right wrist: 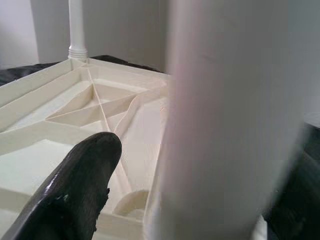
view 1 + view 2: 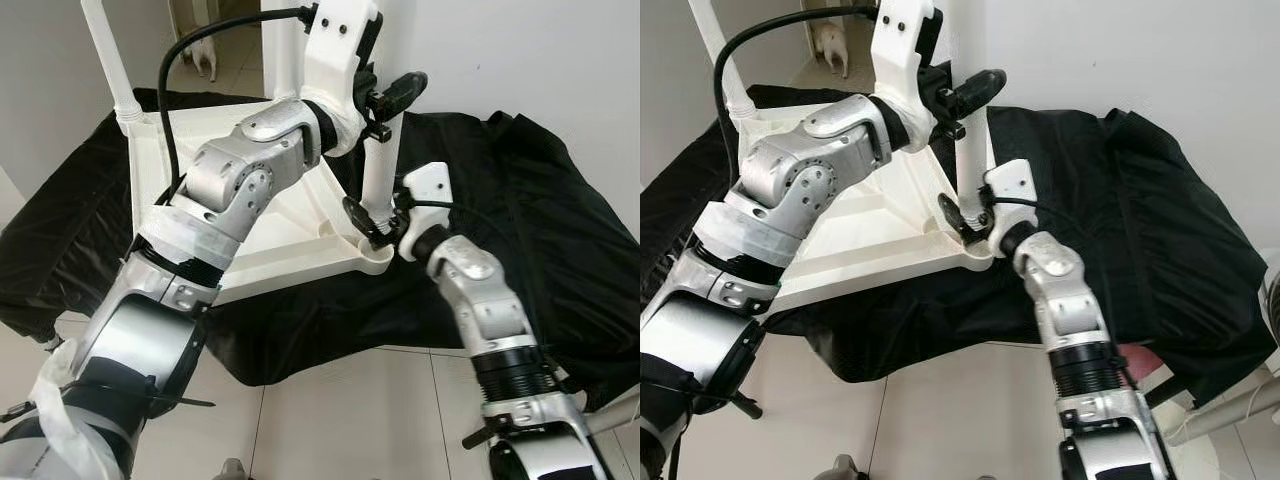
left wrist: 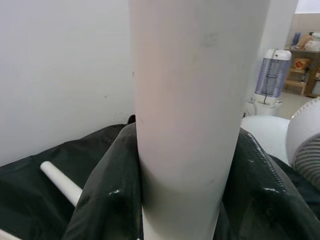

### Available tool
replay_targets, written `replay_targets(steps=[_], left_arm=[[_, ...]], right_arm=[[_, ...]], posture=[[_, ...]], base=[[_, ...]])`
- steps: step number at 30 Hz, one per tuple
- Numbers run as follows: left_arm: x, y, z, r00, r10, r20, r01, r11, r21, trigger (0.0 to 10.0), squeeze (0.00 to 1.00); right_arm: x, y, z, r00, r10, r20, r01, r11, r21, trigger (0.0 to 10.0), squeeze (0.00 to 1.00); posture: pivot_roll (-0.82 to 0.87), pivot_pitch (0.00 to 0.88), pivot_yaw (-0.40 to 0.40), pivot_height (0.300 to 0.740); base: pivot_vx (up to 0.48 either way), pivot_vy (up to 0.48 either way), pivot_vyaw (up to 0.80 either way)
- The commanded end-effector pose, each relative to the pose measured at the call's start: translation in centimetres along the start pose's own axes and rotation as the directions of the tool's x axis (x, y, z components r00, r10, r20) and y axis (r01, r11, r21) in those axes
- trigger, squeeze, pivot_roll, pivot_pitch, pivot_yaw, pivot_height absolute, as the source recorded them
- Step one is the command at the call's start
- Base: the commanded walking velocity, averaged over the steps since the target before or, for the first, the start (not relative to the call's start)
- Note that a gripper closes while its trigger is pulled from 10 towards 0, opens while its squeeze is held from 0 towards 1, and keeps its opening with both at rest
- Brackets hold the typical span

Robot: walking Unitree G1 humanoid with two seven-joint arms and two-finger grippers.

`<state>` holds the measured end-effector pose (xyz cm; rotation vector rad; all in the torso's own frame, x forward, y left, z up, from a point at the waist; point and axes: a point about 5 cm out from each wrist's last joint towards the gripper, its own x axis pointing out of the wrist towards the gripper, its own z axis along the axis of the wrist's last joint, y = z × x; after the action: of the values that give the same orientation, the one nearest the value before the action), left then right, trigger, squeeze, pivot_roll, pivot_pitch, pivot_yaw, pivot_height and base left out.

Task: Building children table

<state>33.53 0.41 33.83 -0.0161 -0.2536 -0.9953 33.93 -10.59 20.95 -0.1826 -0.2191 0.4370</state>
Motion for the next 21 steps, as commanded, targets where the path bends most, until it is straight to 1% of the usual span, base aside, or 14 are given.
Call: replay_targets(steps=[1,2,4,5,7,10,13,17,18,20,21], left_arm=[[0.3,-0.4,0.9,1.0,-0.016,0.014,0.015,0.999,0.042,10.0,0.0],[0.5,-0.5,0.8,1.0,0.004,0.012,-0.005,0.999,0.041,10.0,0.0],[0.5,-0.5,0.8,1.0,0.004,0.012,-0.005,0.999,0.041,10.0,0.0],[0.6,-0.6,0.7,1.0,0.017,0.011,-0.018,0.999,0.042,10.0,0.0],[1.0,-0.8,0.7,1.0,0.028,0.013,-0.028,0.999,0.022,10.0,0.0],[1.1,-0.9,0.7,1.0,0.026,0.014,-0.026,0.999,0.022,10.0,0.0],[1.3,-1.2,0.7,1.0,0.025,0.018,-0.026,0.999,0.04,10.0,0.0],[1.3,-1.4,0.8,0.999,0.025,0.022,-0.026,0.999,0.046,10.0,0.0],[1.3,-1.4,0.9,0.999,0.025,0.023,-0.026,0.998,0.05,10.0,0.0],[1.3,-1.4,0.9,0.999,0.026,0.024,-0.027,0.998,0.052,10.0,0.0],[1.3,-1.3,1.0,0.999,0.03,0.025,-0.031,0.998,0.056,10.0,0.0]], right_arm=[[0.0,-0.3,0.5,0.999,-0.027,0.021,0.027,0.999,-0.022,10.0,0.0],[0.3,0.2,0.8,0.997,-0.075,0.031,0.076,0.997,-0.022,10.0,0.0],[0.3,0.2,0.8,0.997,-0.075,0.031,0.076,0.997,-0.022,10.0,0.0],[0.5,0.8,1.0,0.994,-0.105,0.04,0.106,0.994,-0.021,10.0,0.0],[1.1,1.4,1.2,0.983,-0.175,0.048,0.174,0.985,0.013,10.0,0.0],[1.3,1.5,1.2,0.978,-0.204,0.049,0.203,0.979,0.016,10.0,0.0],[1.4,0.8,1.5,0.957,-0.282,0.063,0.28,0.959,0.044,10.0,0.0],[1.5,0.6,1.6,0.949,-0.309,0.066,0.307,0.951,0.048,10.0,0.0],[1.6,0.7,1.5,0.947,-0.314,0.062,0.311,0.949,0.052,7.0,0.0],[1.6,0.7,1.5,0.947,-0.314,0.062,0.311,0.949,0.053,7.0,0.0],[1.7,0.8,1.4,0.948,-0.312,0.058,0.308,0.949,0.066,2.6,0.0]], posture=[[-0.06,0.0,0.014,0.74],[-0.07,0.0,0.013,0.74],[-0.07,0.0,0.013,0.74],[-0.07,0.0,0.017,0.74],[-0.07,0.0,0.017,0.74],[-0.07,0.0,0.017,0.74],[-0.05,0.0,0.004,0.74],[-0.04,0.0,0.001,0.74],[-0.04,0.0,0.002,0.74],[-0.04,0.0,0.002,0.74],[-0.03,0.0,0.0,0.74]], base=[[0.0,0.0,0.0],[0.0,0.0,0.0],[0.0,0.0,0.0],[0.0,0.0,0.0],[0.0,0.0,0.0],[0.0,0.0,0.0],[0.0,0.0,0.0],[0.0,0.0,0.0],[0.0,0.0,0.0],[0.0,0.0,0.0],[0.0,0.0,0.0]])
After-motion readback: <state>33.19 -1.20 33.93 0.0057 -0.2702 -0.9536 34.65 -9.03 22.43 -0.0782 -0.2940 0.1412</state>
